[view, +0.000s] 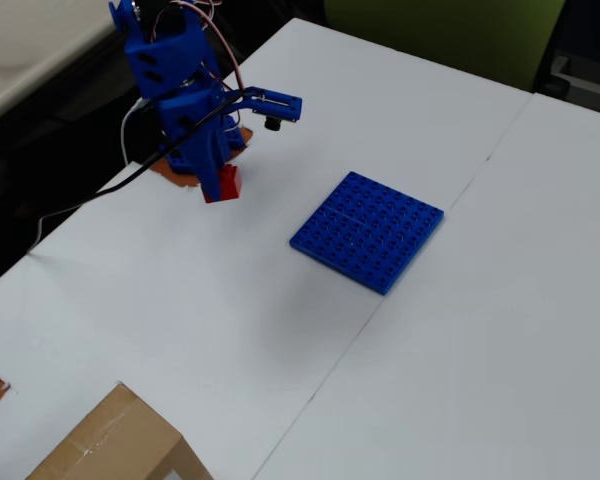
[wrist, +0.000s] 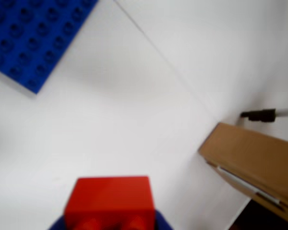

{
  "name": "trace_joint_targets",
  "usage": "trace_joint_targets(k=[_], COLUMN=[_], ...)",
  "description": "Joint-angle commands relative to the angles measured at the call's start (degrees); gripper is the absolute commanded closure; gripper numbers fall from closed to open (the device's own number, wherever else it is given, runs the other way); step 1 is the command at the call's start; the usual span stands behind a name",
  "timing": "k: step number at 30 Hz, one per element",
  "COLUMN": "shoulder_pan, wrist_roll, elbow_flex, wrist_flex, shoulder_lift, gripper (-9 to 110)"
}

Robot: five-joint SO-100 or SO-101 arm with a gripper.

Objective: Pick up the 2x2 red block and go up the 8x8 blue block.

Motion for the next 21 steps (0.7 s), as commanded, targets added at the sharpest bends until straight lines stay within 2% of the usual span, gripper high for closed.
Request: trace_joint_targets(k=[1, 21], shoulder_pan=[-4.57, -25.93], wrist_roll=[-1.93, -7.47], elbow_flex=[-1.14, -2.02], wrist_flex=[0.44, -0.09], shoulder_lift=[2.72, -4.22], gripper=[100, 100])
